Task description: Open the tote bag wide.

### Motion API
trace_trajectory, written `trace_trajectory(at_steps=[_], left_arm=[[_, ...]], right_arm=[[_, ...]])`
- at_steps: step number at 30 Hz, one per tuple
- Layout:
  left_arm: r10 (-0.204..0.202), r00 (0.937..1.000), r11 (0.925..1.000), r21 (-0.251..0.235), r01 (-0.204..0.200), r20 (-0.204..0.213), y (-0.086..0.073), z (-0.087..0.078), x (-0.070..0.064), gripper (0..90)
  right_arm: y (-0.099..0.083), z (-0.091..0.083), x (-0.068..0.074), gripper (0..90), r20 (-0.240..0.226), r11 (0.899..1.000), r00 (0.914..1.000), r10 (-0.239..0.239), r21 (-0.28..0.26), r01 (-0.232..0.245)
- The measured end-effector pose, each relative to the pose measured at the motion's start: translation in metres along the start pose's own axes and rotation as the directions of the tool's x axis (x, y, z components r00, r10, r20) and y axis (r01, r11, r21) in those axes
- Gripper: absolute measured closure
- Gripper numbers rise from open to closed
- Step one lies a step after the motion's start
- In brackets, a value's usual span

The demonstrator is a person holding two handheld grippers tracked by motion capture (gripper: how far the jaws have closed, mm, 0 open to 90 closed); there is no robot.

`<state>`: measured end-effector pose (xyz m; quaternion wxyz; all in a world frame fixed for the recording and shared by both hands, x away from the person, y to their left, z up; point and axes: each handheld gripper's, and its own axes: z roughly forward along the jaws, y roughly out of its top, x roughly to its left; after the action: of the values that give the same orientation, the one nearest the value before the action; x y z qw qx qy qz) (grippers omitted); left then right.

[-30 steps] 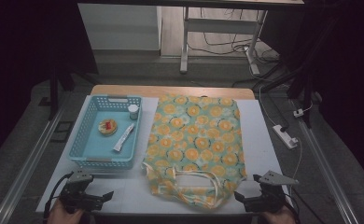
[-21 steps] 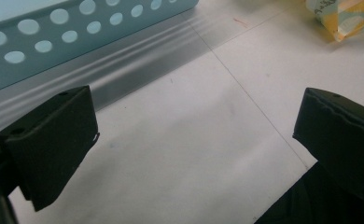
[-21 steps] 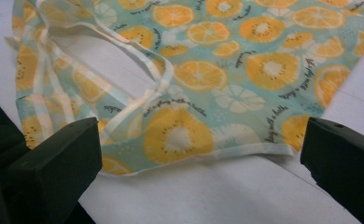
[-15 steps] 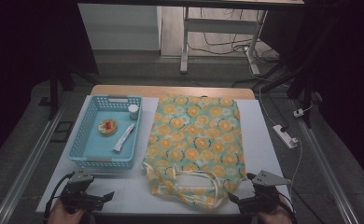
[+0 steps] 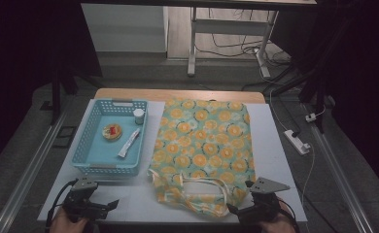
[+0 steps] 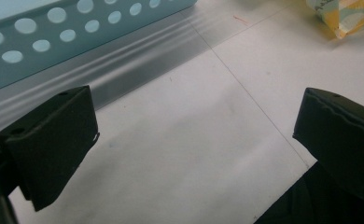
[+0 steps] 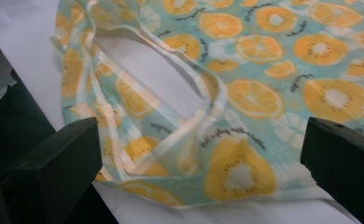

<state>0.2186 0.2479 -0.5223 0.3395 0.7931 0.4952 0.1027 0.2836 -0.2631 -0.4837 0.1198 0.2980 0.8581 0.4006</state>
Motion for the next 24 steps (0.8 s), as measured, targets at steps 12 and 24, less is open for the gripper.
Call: trace_trajectory(at_steps=[12,24], left_arm=[[-0.002,1.0000,1.0000,-0.008,0.002,0.000,0.000,0.000,0.000,0.0],[-0.008,1.0000,0.9995,-0.032,0.008,-0.005,0.000,-0.001,0.002,0.0]], right_arm=[[0.011,0.014,0.013,0.0,-0.047,1.000,0.9987,-0.017,0.012,0.017],[0.023,0.034,0.026,0.0,-0.099,0.999,0.9948,-0.026,0.023,0.028]])
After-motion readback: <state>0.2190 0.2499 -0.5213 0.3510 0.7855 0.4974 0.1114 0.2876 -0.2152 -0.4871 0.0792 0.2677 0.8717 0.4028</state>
